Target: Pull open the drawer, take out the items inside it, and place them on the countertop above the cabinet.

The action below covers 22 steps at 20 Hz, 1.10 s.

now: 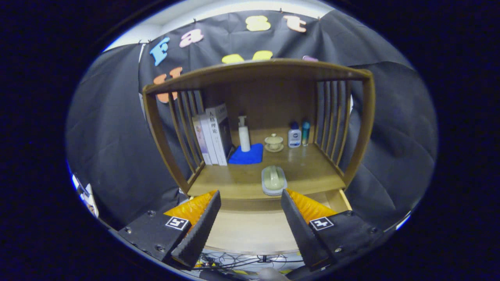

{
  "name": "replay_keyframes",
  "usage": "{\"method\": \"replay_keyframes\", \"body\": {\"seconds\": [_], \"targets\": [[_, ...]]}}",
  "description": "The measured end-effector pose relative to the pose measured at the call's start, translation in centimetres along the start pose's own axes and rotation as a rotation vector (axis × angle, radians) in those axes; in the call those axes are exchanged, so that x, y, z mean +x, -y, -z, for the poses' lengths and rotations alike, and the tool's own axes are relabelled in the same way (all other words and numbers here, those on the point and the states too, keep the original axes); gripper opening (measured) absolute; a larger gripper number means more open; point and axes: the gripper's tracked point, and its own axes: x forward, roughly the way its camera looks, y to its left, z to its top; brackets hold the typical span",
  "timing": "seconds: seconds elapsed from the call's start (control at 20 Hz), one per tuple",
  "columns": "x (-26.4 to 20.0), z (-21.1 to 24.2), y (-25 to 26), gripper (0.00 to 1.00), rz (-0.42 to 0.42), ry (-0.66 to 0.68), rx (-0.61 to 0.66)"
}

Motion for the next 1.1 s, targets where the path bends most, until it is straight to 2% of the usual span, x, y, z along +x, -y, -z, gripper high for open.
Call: {"method": "replay_keyframes", "body": {"seconds": [0.35,0.65,0.85,0.95,1.1], "targets": [[-7.8,2.1,1.7,0.98,0.038,0.246,0.004],[-9.9,7.3,2.8,0.98,0.032,0.331,0.005],[-9.0,13.5,4.4,0.99,0.072,0.323,-0.040],[-7.1,16.3,4.4,0.98,0.074,0.307,-0.056],[-4.9,20.4,5.4,0.99,0.107,0.279,-0.027]]}}
